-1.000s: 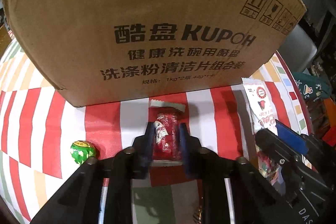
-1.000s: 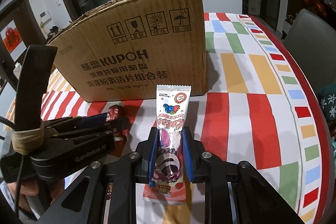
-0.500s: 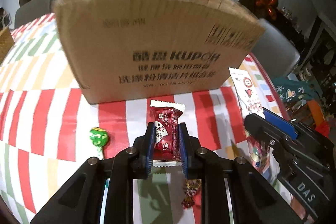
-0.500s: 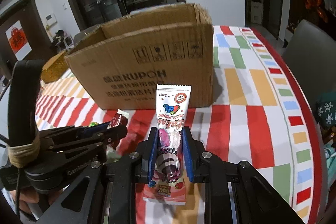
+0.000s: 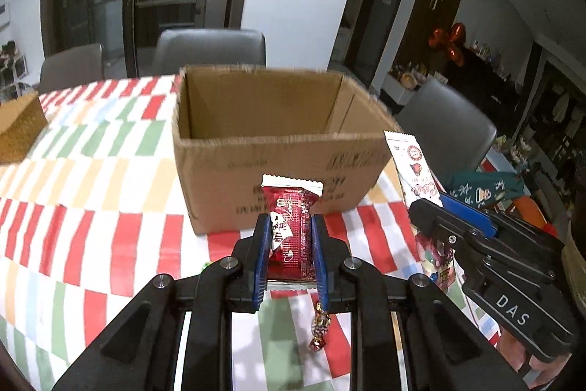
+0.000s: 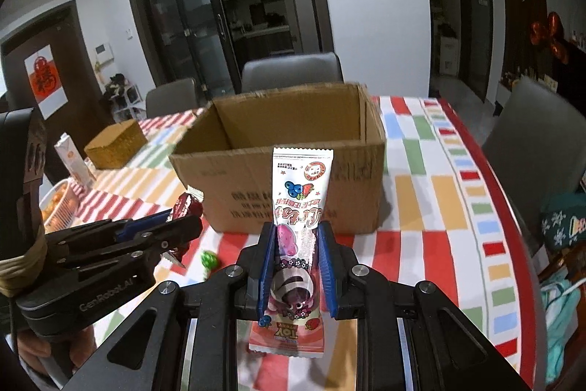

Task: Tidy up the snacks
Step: 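Carry the red candy and pink packet into the box and open both tools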

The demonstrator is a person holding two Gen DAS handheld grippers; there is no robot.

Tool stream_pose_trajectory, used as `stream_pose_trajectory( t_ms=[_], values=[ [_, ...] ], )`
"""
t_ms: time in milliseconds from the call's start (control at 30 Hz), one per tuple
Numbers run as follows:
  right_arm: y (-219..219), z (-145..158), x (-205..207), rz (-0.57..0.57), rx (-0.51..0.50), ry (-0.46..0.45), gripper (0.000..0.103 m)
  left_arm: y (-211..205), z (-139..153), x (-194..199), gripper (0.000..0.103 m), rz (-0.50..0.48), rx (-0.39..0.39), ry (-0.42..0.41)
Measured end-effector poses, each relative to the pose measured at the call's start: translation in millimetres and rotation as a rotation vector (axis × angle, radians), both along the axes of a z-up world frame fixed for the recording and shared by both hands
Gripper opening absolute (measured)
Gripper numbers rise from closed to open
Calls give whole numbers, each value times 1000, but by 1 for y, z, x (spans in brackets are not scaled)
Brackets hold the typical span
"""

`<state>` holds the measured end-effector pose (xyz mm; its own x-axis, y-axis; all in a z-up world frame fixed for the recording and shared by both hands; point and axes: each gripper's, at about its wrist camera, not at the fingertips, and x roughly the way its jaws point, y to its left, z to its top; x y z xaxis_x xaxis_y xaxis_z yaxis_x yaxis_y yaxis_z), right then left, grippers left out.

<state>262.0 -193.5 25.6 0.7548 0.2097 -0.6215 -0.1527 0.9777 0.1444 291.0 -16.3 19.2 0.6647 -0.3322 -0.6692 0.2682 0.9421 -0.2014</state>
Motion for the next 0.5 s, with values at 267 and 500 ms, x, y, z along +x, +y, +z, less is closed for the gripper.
stream_pose_trajectory(
  t_ms=[267, 500],
  values=[
    [9, 33, 11, 5, -10, -70, 24, 13, 42, 9, 22, 8, 1, -88],
    [15, 57, 35, 5, -11, -105, 24, 17, 64, 32, 22, 16, 18, -123]
  ],
)
